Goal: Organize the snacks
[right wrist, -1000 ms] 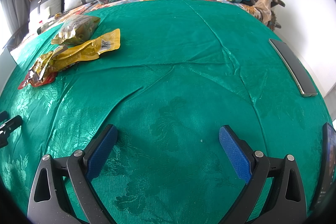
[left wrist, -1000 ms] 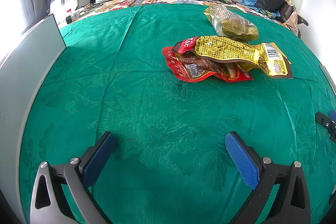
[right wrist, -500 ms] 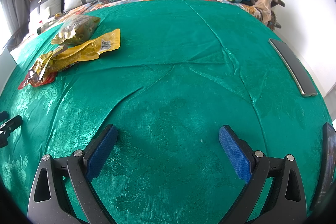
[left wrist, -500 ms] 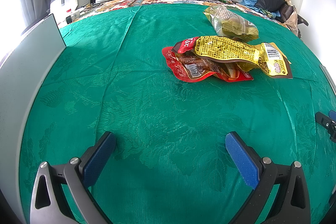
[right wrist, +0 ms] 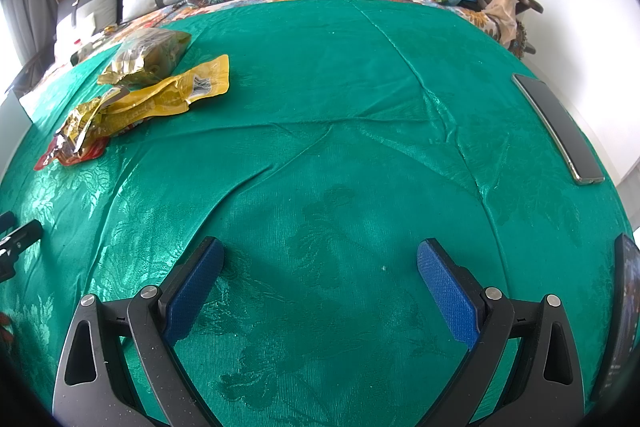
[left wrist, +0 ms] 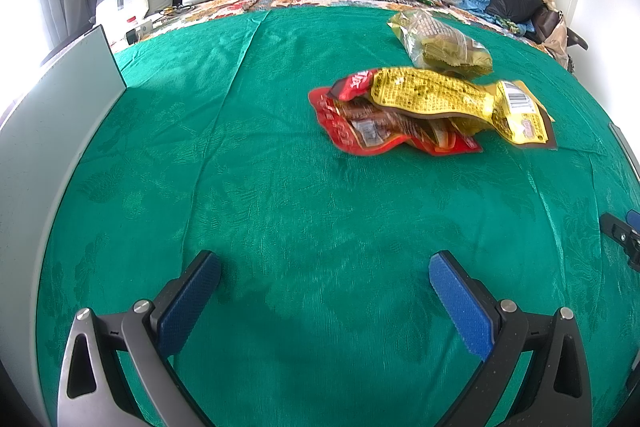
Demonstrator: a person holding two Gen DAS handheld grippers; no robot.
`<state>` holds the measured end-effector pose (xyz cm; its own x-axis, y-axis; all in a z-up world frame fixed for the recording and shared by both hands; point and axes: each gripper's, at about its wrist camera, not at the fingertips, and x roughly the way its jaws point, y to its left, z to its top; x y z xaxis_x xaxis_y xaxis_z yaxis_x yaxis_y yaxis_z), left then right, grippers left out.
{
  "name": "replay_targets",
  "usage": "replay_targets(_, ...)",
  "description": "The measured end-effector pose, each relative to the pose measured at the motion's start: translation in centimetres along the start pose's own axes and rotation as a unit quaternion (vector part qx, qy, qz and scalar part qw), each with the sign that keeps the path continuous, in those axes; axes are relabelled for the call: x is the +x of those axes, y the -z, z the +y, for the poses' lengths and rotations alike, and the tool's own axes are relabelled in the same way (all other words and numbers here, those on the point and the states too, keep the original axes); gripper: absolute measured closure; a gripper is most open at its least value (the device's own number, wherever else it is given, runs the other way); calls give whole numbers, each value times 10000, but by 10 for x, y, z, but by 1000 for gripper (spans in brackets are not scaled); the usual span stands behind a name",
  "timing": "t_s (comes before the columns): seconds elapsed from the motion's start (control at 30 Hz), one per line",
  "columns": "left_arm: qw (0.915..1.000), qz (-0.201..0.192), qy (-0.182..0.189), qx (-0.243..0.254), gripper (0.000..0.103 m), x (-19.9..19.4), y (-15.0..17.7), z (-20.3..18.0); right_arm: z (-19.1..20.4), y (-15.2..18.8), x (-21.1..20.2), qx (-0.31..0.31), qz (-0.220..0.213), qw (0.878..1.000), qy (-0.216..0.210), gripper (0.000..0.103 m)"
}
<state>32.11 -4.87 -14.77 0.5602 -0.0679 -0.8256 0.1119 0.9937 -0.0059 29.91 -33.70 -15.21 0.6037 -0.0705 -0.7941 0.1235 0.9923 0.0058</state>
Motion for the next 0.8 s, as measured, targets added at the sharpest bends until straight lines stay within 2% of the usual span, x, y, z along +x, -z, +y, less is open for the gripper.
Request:
replay_targets(0.1,9987,394,171,278,0,-10,11,2,-1,2,-1,0,0,10000,-1,4)
replay_targets(0.27,9916,772,512,901,0,-31,36,12,-1,-3,2,79,-3,10000,13,4)
replay_targets(0.3,9910,767,544,952,0,-35,42,14,-2,-12,4,160,54,9997,-164,4)
replay_targets(0.33,9908,732,576,986,0,-38,46,18,-5,-22,3,364,86,9974,-614,5)
replay_targets(0.37,9908,689,595,1001,0,-40,50,21,-3,-38,-2,585,-53,9917,-1142,6)
replay_targets(0.4,9912,638,618,977,0,-44,55,25,7,-54,-9,563,-289,9896,-1291,6)
replay_targets(0.47,9921,622,559,934,0,-49,62,29,38,-87,-20,92,-676,9833,-1687,5)
replay_targets(0.5,9926,636,531,887,0,-51,65,32,59,-104,-17,-176,-662,9780,-1969,6)
replay_targets(0.6,9936,666,459,782,0,-58,76,40,114,-142,22,-477,81,9739,-2217,8)
replay_targets(0.67,9940,690,435,735,0,-64,84,48,140,-147,44,-548,397,9735,-2185,9)
replay_targets(0.7,9940,718,408,714,0,-67,90,52,154,-142,52,-657,608,9689,-2307,14)
replay_targets(0.73,9942,741,403,663,0,-69,94,56,167,-133,56,-850,833,9623,-2447,43)
replay_targets(0.77,9946,762,380,598,0,-72,97,62,177,-122,53,-1070,949,9563,-2550,67)
replay_targets(0.8,9949,771,347,549,0,-75,101,69,186,-108,46,-1349,1066,9472,-2708,73)
